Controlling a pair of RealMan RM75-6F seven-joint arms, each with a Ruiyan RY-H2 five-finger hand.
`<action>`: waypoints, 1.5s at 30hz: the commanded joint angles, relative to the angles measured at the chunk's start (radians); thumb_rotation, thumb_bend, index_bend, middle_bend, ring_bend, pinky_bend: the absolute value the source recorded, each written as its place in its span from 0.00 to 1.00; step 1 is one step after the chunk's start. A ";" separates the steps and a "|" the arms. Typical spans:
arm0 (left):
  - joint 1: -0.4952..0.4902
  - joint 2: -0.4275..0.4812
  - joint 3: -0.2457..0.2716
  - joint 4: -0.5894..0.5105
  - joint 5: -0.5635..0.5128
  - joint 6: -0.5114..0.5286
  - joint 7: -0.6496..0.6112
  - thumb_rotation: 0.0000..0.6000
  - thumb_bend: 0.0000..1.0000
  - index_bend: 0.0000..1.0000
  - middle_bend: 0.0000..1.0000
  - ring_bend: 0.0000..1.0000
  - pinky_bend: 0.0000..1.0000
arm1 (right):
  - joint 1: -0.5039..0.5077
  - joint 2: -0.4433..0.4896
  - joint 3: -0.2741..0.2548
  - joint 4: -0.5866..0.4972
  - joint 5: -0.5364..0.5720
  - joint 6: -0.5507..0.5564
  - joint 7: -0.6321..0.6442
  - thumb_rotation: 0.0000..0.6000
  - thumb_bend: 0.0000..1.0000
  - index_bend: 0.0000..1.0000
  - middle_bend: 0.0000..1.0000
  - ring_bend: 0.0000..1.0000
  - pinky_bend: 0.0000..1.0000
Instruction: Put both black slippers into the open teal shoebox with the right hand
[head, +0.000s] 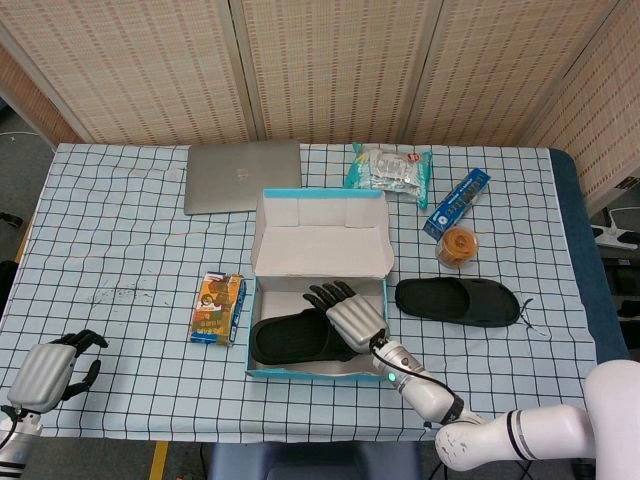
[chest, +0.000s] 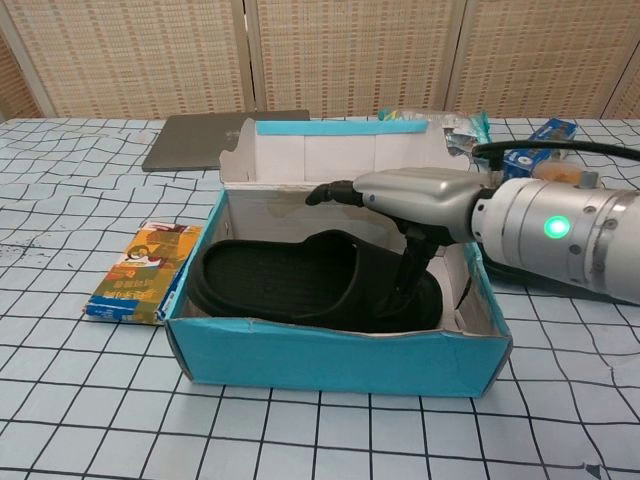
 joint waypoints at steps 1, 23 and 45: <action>-0.001 -0.001 0.001 0.000 -0.003 -0.005 0.001 1.00 0.47 0.41 0.37 0.42 0.60 | -0.030 0.054 0.018 -0.046 -0.051 -0.013 0.090 1.00 0.00 0.00 0.00 0.00 0.00; -0.002 -0.003 0.002 -0.004 -0.007 -0.011 0.005 1.00 0.47 0.41 0.37 0.42 0.60 | -0.239 0.220 -0.039 -0.172 -0.233 0.340 -0.179 1.00 0.10 0.36 0.27 0.08 0.15; -0.005 -0.007 0.002 -0.004 -0.017 -0.023 0.022 1.00 0.47 0.41 0.37 0.42 0.60 | -0.307 0.368 -0.127 0.051 -0.043 0.066 -0.051 1.00 0.00 0.11 0.14 0.00 0.06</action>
